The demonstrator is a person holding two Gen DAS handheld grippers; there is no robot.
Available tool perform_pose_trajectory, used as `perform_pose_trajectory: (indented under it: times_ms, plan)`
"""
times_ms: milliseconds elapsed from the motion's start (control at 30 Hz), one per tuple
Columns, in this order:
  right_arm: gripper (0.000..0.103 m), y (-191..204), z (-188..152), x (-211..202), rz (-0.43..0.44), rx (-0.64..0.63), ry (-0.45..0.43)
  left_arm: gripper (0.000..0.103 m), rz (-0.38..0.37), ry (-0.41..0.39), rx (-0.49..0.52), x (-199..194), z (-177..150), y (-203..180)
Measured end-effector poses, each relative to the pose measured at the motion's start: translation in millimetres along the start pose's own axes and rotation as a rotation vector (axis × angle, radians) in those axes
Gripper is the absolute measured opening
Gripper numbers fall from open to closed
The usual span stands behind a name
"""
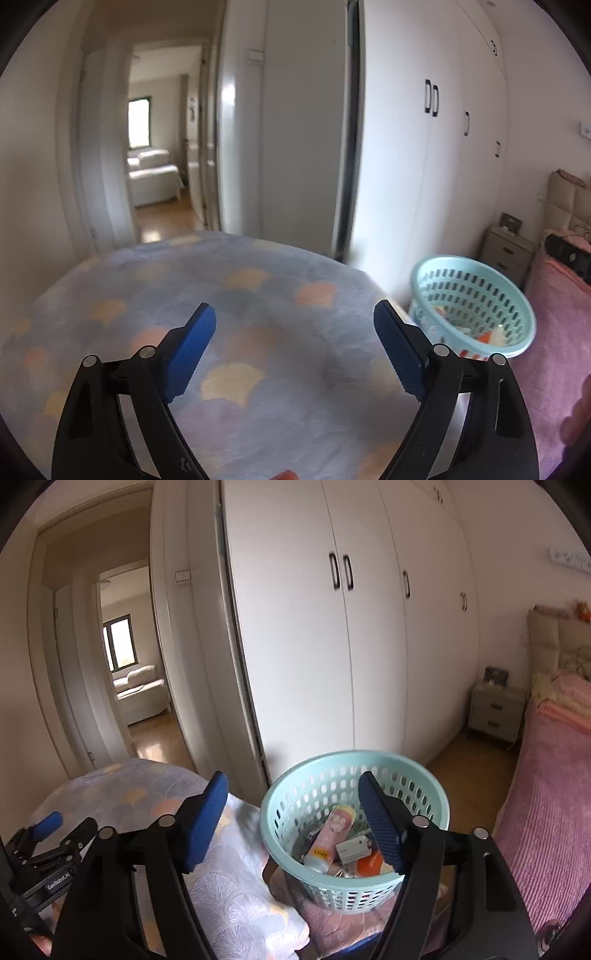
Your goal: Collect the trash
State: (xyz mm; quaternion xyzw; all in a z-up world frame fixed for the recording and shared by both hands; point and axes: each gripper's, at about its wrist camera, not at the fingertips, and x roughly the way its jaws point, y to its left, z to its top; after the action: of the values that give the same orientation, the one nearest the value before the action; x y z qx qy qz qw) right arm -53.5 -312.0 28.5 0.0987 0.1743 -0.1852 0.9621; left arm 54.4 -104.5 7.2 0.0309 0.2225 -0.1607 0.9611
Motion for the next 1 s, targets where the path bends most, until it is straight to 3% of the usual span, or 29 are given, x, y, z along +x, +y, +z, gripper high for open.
perform_pose_trajectory:
  times_ms: [200,267,667,1000]
  plan:
    - [0.07,12,-14,-10,-0.019,-0.02,-0.031,0.086,0.023,-0.031,-0.004,-6,-7,6]
    - [0.07,16,-18,-14,-0.031,-0.035,-0.048,0.091,0.039,-0.046,-0.001,-8,-7,6]
    - [0.07,18,-24,-26,-0.028,-0.035,-0.083,0.093,0.04,-0.041,-0.009,-8,-13,7]
    - [0.07,9,-26,-20,-0.006,-0.01,-0.035,0.096,0.038,-0.005,-0.032,-1,-14,10]
